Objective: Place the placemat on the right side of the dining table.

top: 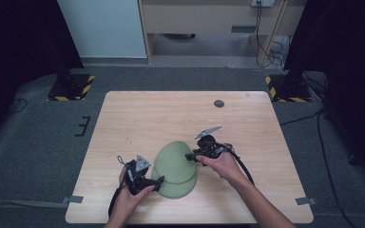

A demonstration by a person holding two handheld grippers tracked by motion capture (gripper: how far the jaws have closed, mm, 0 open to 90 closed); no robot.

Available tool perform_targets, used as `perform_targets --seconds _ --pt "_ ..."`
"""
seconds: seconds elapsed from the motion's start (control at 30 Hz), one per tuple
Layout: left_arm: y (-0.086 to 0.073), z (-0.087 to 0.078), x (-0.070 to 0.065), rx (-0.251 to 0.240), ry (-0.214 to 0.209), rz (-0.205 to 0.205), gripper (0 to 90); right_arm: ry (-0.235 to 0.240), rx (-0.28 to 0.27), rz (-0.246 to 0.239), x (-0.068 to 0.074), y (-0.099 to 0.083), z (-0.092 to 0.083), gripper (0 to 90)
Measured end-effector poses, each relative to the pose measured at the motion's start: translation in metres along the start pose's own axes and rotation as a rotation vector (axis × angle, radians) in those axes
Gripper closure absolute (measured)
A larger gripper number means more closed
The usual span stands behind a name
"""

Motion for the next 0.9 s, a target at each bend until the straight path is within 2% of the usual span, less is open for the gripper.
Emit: perform_targets --seconds 0.07,0.2,0.4,0.47,0.57,0.73,0.9 --pt "0.000 0.000 0.000 0.000 0.000 0.000 0.1 0.006 0.005 0.020 -0.003 0.001 0.001 77.5" --pt "0.000 0.000 0.000 -0.001 0.003 0.001 0.2 -0.008 0.021 0.017 -0.008 0.001 0.008 81.3" --pt "0.000 0.000 0.000 -0.001 0.004 -0.002 0.2 -0.042 0.007 0.023 -0.013 0.007 0.011 82.6" --pt "0.000 -0.001 0.000 0.000 0.008 -0.003 0.2 -0.072 0.006 0.008 -0.014 0.009 0.011 82.5" --pt "0.000 -0.002 0.003 -0.006 0.019 -0.012 1.7 -0.084 0.000 -0.002 -0.012 0.012 0.010 82.6" --pt "0.000 -0.007 0.008 -0.013 0.014 -0.061 2.3 -0.096 0.001 -0.021 -0.010 0.016 0.008 82.8" --pt "0.013 -0.016 0.003 -0.019 0.014 -0.036 2.4 -0.096 -0.006 -0.035 -0.009 0.020 0.008 83.2"
Point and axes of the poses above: each handheld gripper's, and its own axes: z roughly forward along the jaws, y roughly out of its top, x roughly to its left, the point moved 2 cm from there along z, roughly forward along the jaws, and after that the axes turned 12 degrees about -y, right-handed, at the moved point
